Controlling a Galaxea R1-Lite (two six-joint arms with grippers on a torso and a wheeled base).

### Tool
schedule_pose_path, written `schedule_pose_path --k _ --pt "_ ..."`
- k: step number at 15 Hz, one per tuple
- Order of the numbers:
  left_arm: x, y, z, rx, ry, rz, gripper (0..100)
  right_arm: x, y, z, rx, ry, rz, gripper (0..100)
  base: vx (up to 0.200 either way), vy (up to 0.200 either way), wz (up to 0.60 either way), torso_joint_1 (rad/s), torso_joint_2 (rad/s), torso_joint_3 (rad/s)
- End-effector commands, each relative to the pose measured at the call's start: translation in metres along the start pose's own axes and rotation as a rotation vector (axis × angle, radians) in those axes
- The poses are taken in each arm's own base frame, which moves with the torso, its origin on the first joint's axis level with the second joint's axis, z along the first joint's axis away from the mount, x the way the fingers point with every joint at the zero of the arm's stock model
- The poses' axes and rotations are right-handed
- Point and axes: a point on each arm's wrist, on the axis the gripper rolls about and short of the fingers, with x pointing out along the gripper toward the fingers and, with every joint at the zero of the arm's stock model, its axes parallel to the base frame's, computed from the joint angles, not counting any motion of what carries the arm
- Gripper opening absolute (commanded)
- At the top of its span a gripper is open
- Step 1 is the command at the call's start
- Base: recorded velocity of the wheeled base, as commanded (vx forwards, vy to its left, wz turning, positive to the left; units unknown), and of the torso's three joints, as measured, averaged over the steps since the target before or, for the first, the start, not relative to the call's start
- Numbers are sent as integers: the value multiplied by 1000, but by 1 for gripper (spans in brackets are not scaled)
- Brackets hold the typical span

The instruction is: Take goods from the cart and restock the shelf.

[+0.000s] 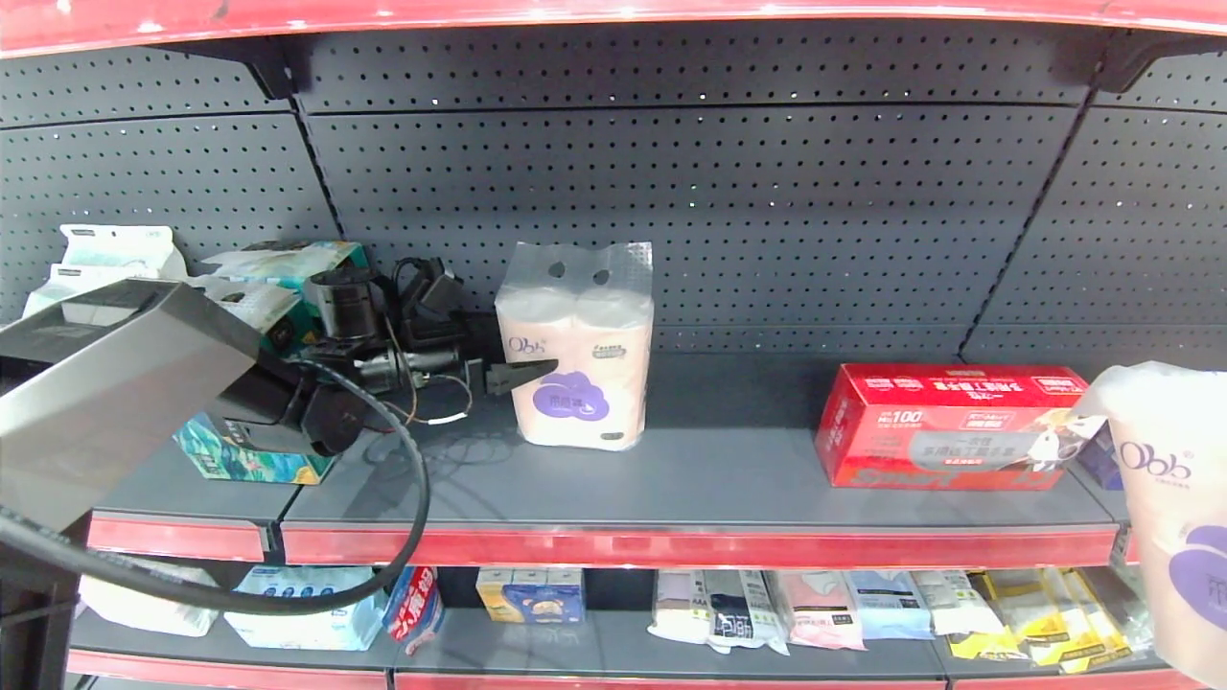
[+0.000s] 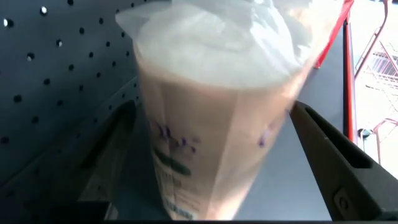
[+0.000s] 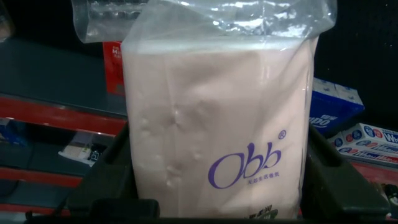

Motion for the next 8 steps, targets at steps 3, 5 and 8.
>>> schedule_pose_path --k 3,5,8 --pt "7 -1 -3 -2 0 -16 100 0 0 0 0 -1 0 0 0 0 0 0 0 0" --pt "10 2 -7 -2 0 -18 100 0 0 0 0 1 1 0 0 0 0 0 0 0" --pt "12 5 -6 6 -6 -17 100 1 0 0 0 3 3 0 0 0 0 0 0 0"
